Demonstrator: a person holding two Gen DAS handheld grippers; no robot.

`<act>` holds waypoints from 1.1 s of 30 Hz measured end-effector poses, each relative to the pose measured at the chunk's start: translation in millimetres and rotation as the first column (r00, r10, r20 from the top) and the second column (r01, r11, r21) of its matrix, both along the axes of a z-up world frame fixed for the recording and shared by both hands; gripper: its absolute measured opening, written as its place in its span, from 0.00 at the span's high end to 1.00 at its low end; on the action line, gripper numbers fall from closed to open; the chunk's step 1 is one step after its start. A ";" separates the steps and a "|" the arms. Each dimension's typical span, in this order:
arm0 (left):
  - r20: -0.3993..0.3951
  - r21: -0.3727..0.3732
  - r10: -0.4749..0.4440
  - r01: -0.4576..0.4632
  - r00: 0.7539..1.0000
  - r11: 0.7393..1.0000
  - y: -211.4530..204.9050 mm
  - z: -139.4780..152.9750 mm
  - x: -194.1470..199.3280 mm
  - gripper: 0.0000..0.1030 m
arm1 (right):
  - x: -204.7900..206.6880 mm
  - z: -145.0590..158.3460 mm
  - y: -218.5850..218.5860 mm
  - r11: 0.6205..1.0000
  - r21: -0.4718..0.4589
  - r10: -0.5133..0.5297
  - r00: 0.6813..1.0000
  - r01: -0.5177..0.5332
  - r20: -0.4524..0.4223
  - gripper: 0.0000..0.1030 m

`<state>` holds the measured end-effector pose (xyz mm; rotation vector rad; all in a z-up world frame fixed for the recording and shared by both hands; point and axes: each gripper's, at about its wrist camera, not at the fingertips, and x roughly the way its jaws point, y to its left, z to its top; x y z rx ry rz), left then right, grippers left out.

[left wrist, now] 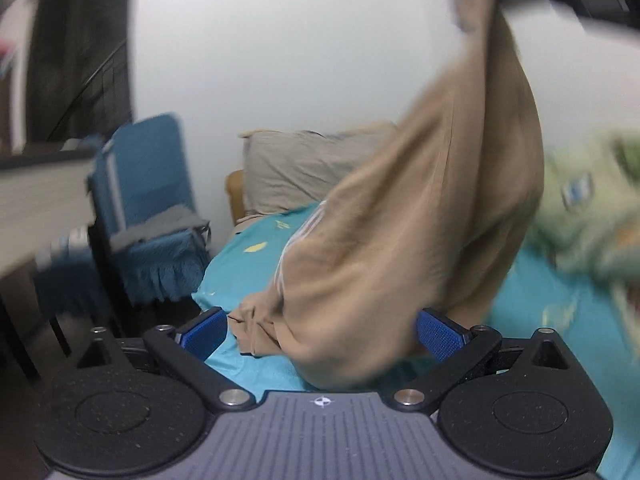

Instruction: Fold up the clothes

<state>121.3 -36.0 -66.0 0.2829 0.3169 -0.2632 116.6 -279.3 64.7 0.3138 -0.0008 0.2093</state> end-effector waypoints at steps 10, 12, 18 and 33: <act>-0.076 0.429 -0.276 0.282 0.958 0.858 -81.1 -62.5 -24.8 0.10 | 10.0 -38.1 -67.0 0.962 0.274 0.022 0.993 0.011 -0.115 0.96; -0.084 0.468 -0.290 0.295 0.953 0.833 -89.9 -72.3 -22.8 0.10 | 16.5 -47.0 -73.6 0.951 0.309 0.030 0.987 0.020 -0.155 0.96; -0.098 0.468 -0.137 0.167 0.986 0.868 -102.8 -93.5 13.6 0.26 | 34.0 -65.3 -80.5 0.941 0.335 0.033 0.967 0.055 -0.251 0.96; -0.209 -0.561 -0.177 0.030 0.962 0.827 74.0 39.6 36.6 0.88 | 73.4 -114.9 -77.4 0.961 0.228 0.005 0.809 0.160 -0.588 0.95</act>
